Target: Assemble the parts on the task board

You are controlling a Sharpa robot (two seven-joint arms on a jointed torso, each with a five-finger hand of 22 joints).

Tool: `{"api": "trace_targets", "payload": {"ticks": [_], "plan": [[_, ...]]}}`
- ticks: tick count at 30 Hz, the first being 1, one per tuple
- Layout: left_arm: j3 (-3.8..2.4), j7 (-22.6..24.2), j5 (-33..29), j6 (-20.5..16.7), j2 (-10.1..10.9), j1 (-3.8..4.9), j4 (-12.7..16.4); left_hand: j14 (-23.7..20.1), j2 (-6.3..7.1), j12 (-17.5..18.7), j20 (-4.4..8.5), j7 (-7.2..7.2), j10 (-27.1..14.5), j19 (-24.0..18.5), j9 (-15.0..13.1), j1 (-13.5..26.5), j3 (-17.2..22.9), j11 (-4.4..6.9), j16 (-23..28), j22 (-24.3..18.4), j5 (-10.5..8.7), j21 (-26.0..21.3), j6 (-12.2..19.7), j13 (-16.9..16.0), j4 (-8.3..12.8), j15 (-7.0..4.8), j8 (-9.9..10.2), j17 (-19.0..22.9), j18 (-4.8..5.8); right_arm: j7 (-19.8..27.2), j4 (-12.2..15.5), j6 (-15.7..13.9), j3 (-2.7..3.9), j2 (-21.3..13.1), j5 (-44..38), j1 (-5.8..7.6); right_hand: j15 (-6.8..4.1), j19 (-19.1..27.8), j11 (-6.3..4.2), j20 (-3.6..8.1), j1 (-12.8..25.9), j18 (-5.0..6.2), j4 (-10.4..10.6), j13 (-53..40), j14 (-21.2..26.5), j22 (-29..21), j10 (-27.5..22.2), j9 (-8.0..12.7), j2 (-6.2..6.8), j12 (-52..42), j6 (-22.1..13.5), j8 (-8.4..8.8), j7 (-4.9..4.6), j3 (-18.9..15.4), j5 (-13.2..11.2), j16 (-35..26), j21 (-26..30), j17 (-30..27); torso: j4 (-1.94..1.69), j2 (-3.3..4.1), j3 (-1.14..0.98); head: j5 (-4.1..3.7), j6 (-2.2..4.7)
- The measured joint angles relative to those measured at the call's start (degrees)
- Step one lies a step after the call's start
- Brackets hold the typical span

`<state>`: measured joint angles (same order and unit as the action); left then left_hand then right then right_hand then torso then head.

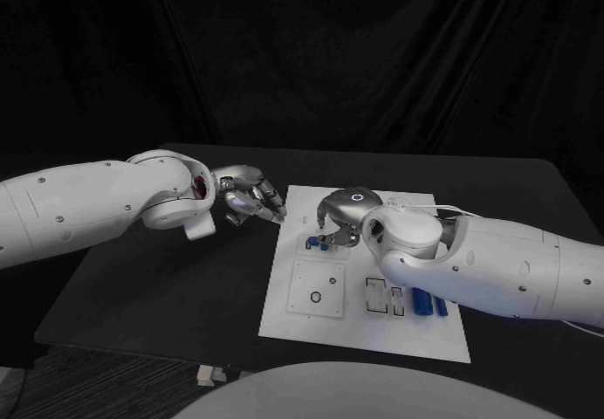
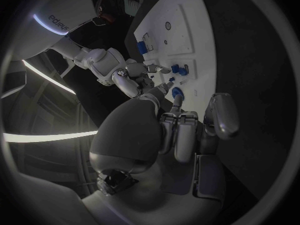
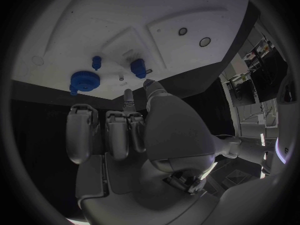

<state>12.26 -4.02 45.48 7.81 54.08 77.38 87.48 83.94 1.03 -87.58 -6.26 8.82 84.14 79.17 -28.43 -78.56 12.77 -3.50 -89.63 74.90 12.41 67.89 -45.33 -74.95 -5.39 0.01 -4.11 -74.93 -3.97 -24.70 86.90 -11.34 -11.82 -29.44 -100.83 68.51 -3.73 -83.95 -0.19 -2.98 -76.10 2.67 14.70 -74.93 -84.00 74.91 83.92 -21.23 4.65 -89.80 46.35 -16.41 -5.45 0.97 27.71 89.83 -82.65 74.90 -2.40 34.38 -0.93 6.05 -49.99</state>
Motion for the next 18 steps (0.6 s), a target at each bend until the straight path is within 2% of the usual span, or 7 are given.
{"api": "trace_targets", "payload": {"ticks": [9,18], "plan": [[0.0,-0.41,-0.1,0.14,-0.32,-0.04,-0.47,0.0,0.0,0.0,0.0,-0.03,0.0,0.0,0.5,0.0,-0.1,0.0,0.0,0.0,0.0,-0.01,-0.55,0.0,-0.24,0.0,-0.33,0.0,0.0,0.1,-1.36,0.41,0.01,0.7,-0.49,-0.32,0.0,0.0,0.14,0.0,0.51,0.0,0.23,0.01,0.0,0.0,0.14,-0.58,-0.06,0.0,-0.72,-0.56,-0.31,0.56,-1.36,0.0,0.0,0.0,0.06,-0.06,-0.01,0.04,0.0],[0.0,-0.91,-0.14,0.46,-0.57,-0.14,-0.73,0.0,0.0,0.22,-0.03,-0.03,0.0,-0.03,0.75,0.0,-0.09,0.0,0.0,0.0,0.0,-0.25,-0.54,0.0,-0.24,0.0,-0.33,0.01,0.0,0.66,-1.76,0.4,0.01,1.39,-0.5,-0.68,0.0,0.0,0.14,0.0,0.76,0.0,0.39,0.01,0.0,-0.01,0.14,-0.71,0.15,0.0,-1.05,-0.78,-0.24,0.72,-1.58,0.0,0.0,0.0,0.04,-0.07,-0.01,0.16,0.0]]}}
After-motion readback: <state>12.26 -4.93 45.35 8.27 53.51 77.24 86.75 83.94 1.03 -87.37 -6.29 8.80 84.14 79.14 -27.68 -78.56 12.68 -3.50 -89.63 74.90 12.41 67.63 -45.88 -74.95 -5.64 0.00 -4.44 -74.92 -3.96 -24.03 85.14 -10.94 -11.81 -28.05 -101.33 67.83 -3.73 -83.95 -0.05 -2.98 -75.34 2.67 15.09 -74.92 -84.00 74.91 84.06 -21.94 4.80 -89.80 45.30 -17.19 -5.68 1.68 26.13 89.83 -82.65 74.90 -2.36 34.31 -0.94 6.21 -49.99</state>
